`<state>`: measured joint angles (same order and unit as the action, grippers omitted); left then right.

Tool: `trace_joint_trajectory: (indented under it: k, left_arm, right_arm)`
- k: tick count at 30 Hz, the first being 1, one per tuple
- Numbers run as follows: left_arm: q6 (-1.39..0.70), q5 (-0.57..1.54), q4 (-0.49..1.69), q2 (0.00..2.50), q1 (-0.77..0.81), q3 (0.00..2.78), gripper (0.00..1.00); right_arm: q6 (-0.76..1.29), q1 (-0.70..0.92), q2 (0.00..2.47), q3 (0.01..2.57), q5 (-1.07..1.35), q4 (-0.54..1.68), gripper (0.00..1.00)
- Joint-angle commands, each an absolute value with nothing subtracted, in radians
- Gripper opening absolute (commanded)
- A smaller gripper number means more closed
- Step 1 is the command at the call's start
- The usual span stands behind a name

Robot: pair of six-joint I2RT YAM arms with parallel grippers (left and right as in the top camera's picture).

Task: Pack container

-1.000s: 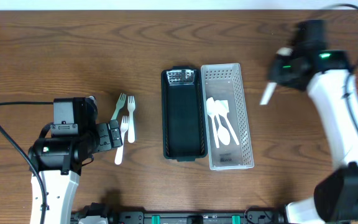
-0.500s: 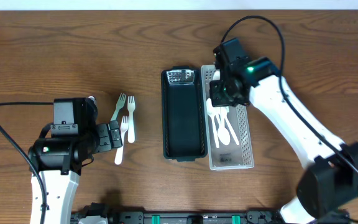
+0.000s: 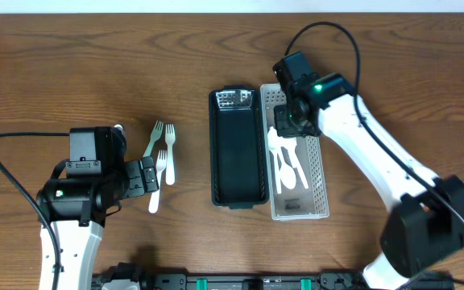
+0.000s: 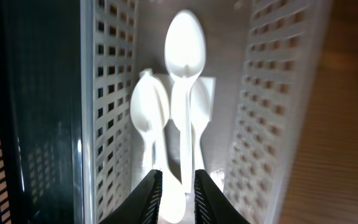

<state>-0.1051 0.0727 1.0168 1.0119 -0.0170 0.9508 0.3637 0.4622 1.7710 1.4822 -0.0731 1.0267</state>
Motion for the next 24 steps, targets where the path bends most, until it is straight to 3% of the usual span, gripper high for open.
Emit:
trace_joint_trajectory:
  k: [1,13,17,19,24]
  left_arm:
    - [-0.111,0.082,1.021,1.014,-0.019,0.972,0.98]
    - [-0.086,0.064,1.100,1.155,0.031,1.133,0.98]
    - [0.022,0.059,1.103,1.218,0.026,1.250,0.98]
    - [0.052,0.059,1.102,1.243,0.009,1.308,0.98]
    - [0.083,0.007,1.075,1.327,-0.092,1.383,0.98]
  right_arm:
    - [0.359,0.463,1.615,1.520,-0.177,1.025,0.22]
    - [0.575,0.463,1.261,1.436,-0.263,1.261,0.28]
    - [0.643,0.463,1.194,1.292,-0.254,1.281,0.43]
    - [0.669,0.463,1.169,1.213,-0.245,1.276,0.57]
    - [0.669,0.463,1.158,1.067,-0.191,1.264,0.63]
